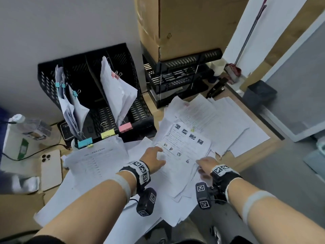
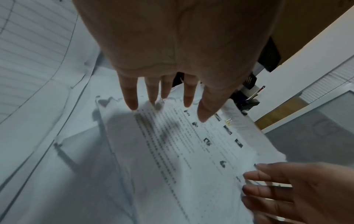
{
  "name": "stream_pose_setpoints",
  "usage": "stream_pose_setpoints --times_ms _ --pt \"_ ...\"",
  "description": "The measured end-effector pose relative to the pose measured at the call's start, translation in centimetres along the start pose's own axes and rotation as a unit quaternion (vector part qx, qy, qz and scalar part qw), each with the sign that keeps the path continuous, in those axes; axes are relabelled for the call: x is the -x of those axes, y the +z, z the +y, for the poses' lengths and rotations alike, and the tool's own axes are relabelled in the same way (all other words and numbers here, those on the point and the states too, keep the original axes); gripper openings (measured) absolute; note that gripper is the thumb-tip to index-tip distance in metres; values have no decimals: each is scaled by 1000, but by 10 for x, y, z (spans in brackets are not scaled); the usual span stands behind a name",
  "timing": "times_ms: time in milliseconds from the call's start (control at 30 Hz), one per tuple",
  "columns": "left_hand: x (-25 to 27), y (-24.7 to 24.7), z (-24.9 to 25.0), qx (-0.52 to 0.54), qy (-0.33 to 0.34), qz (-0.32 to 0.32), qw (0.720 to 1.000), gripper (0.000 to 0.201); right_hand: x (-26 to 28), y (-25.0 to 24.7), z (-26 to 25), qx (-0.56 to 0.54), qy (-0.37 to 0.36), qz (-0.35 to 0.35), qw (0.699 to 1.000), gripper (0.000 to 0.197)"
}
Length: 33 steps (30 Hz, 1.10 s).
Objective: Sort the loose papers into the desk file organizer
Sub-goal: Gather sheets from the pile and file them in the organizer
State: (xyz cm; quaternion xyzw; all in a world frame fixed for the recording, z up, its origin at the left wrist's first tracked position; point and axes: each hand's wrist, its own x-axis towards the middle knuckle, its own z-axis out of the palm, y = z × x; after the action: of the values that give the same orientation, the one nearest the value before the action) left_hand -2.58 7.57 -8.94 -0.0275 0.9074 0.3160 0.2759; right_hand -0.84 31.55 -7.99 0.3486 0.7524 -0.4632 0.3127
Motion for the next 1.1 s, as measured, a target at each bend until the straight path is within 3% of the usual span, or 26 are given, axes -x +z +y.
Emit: stream_pose_setpoints --times_ms 67,167,267,367,433,533,733,833,900,1033,1100 --pt "-4 6 -3 -33 -18 13 999 64 -15 6 9 16 11 12 1000 22" --pt "-10 7 -3 -64 -69 11 995 69 -22 8 8 54 -13 50 997 49" --pt "-12 1 -2 -91 -101 26 990 56 -25 8 7 58 -28 42 997 39" --pt "-15 -3 -3 -103 -101 19 989 44 -32 4 10 87 -66 68 992 16" --pt "-16 -5 -2 -106 -108 7 989 39 -34 -1 11 112 -86 71 987 18" --pt "-18 -9 2 -98 -134 1 986 35 -34 -10 13 136 -101 52 984 7" --pt "-29 0 21 -66 -80 13 995 64 -30 -19 24 183 -119 17 976 11" --pt "-36 7 29 15 -88 10 996 74 -29 -21 33 188 -154 27 970 14" --pt "-39 8 31 51 -109 2 993 69 -29 -21 38 187 -175 32 966 14" --pt "-34 4 24 56 -88 -52 993 28 -25 -23 40 184 -205 44 960 20" --pt "-25 -1 18 89 -76 -64 991 26 -22 -22 34 179 -216 65 958 20"
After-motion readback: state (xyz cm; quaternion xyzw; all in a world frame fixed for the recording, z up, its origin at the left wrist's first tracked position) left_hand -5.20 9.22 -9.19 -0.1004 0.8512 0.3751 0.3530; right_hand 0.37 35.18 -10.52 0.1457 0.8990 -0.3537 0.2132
